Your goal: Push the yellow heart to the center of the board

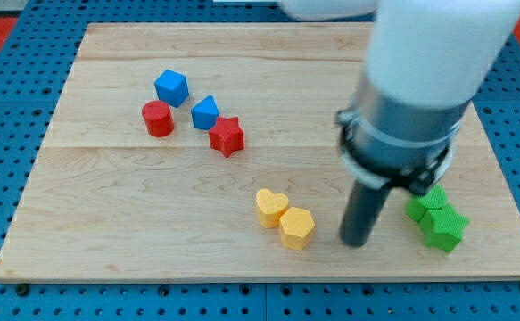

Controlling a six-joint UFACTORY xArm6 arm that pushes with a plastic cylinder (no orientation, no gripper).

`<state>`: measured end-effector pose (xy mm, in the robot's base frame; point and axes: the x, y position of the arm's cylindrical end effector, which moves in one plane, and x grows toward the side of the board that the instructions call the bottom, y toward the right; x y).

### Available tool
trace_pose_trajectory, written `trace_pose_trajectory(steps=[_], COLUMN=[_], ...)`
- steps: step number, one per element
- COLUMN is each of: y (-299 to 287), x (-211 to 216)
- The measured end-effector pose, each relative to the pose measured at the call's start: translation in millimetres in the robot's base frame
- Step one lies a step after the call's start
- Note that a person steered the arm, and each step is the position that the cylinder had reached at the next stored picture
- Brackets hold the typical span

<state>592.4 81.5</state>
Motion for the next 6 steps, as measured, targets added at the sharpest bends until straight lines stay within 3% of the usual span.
trace_pose_trajectory(steps=[1,3,4,5,6], y=[-69.7,-68.9,-63.8,-8.9,-52.4], x=[12.1,-90.2,-119.1,-136.3,-175.8])
